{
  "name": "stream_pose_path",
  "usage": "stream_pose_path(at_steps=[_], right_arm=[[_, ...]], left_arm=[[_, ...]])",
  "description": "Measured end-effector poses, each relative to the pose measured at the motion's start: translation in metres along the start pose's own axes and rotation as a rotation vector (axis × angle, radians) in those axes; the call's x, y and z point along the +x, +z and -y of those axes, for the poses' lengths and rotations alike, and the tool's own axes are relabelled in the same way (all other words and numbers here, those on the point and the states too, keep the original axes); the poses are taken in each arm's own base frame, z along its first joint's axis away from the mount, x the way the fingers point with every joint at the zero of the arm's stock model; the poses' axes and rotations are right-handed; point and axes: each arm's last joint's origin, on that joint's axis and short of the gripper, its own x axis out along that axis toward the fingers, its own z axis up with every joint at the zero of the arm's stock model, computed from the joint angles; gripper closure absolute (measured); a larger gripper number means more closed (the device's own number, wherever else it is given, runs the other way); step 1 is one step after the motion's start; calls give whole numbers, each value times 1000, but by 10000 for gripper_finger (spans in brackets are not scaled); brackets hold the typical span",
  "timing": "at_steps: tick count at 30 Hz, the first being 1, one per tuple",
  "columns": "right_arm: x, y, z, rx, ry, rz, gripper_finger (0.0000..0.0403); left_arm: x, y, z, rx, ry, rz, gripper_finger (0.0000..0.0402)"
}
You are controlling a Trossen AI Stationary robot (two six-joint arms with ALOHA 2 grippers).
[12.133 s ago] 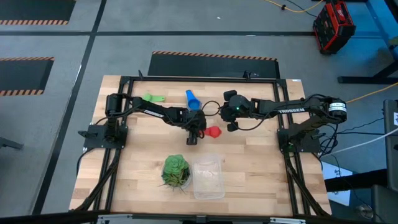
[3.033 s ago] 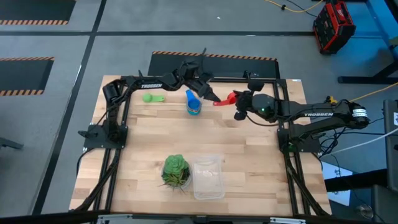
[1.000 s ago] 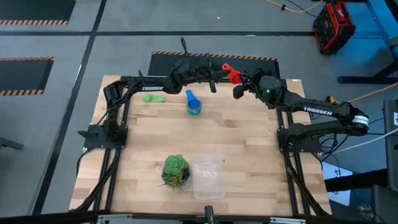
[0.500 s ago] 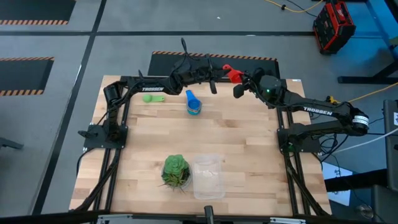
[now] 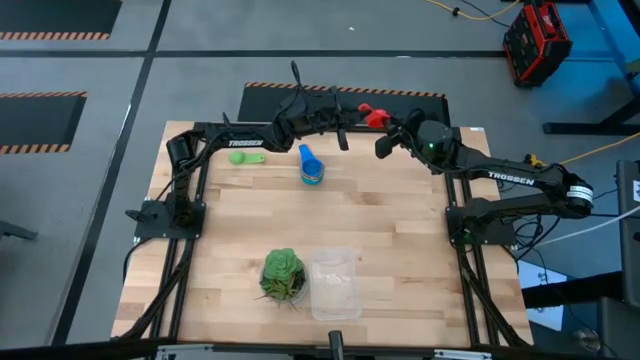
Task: Nest measuring cups in basket
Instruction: Stack the red measuring cup on top of the blue measuring cup
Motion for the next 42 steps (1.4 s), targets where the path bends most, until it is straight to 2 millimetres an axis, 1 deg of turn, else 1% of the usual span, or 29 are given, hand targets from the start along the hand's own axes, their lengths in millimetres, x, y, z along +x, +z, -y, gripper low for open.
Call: stream_pose_path(at_steps=[7, 10, 13, 16, 23, 27, 30, 33, 38, 42], right_arm=[[0, 0, -1, -1, 14, -1, 217], [-1, 1, 0, -3, 16, 1, 196], [-7, 4, 3, -51, 16, 8, 189], [-17, 7, 8, -79, 26, 4, 189], [-53, 10, 26, -103, 138, -49, 190], [-72, 7, 37, -122, 134, -91, 190], [-80, 4, 42, -135, 133, -118, 191], [-83, 1, 44, -136, 130, -146, 191], [-79, -3, 42, -138, 126, -188, 191], [-72, -7, 38, -158, 124, -228, 191]], left_arm=[[0, 0, -1, 3, 12, 1, 399], [0, 0, -1, 3, 14, 1, 399], [-1, 0, -3, 2, 15, -1, 399], [-1, -1, -4, -2, 17, -8, 399], [-3, -3, -12, -39, 11, -40, 399], [-7, -3, -19, -117, -84, -72, 399], [-12, -1, -30, -207, -170, -102, 399], [-20, 2, -45, -311, -255, -148, 399], [-38, 7, -75, -488, -375, -257, 399], [-54, 7, -98, -652, -410, -374, 399]])
